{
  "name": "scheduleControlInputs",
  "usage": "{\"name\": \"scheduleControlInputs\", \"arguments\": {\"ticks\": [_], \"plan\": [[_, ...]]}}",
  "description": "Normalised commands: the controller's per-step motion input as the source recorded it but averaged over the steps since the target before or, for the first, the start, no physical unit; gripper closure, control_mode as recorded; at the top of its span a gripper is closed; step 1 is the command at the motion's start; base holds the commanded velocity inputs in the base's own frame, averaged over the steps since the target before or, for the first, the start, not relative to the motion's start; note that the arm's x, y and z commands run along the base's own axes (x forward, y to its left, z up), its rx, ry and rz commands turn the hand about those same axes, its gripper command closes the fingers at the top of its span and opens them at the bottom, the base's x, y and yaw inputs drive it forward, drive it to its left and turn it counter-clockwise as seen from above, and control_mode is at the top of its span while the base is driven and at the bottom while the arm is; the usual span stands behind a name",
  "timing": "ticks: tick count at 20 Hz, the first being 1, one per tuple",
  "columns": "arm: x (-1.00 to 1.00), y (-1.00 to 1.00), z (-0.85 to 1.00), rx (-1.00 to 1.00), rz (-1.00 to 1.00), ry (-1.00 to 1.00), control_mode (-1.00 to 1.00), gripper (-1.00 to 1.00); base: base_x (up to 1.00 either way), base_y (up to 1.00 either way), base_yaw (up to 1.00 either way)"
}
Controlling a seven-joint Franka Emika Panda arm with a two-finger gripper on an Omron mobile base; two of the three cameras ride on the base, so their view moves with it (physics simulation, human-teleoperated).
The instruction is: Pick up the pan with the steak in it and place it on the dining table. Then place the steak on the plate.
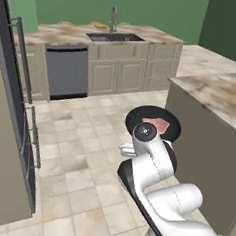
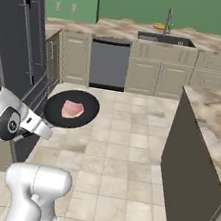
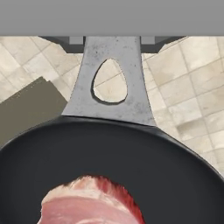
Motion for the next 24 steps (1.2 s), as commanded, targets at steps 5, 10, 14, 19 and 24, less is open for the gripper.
{"name": "scheduleControlInputs", "arguments": {"ticks": [5,10,14,19,24], "plan": [[0.0,0.0,0.0,0.0,0.0,0.0,1.0,1.0,1.0,0.19,0.0],[0.0,0.0,0.0,0.0,0.0,0.0,1.0,1.0,1.0,0.2,0.0],[0.0,0.0,0.0,0.0,0.0,0.0,1.0,1.0,1.0,0.21,0.0],[0.0,0.0,0.0,0.0,0.0,0.0,1.0,1.0,1.0,0.11,0.0],[0.0,0.0,0.0,0.0,0.0,0.0,1.0,1.0,1.0,0.05,0.0]]}}
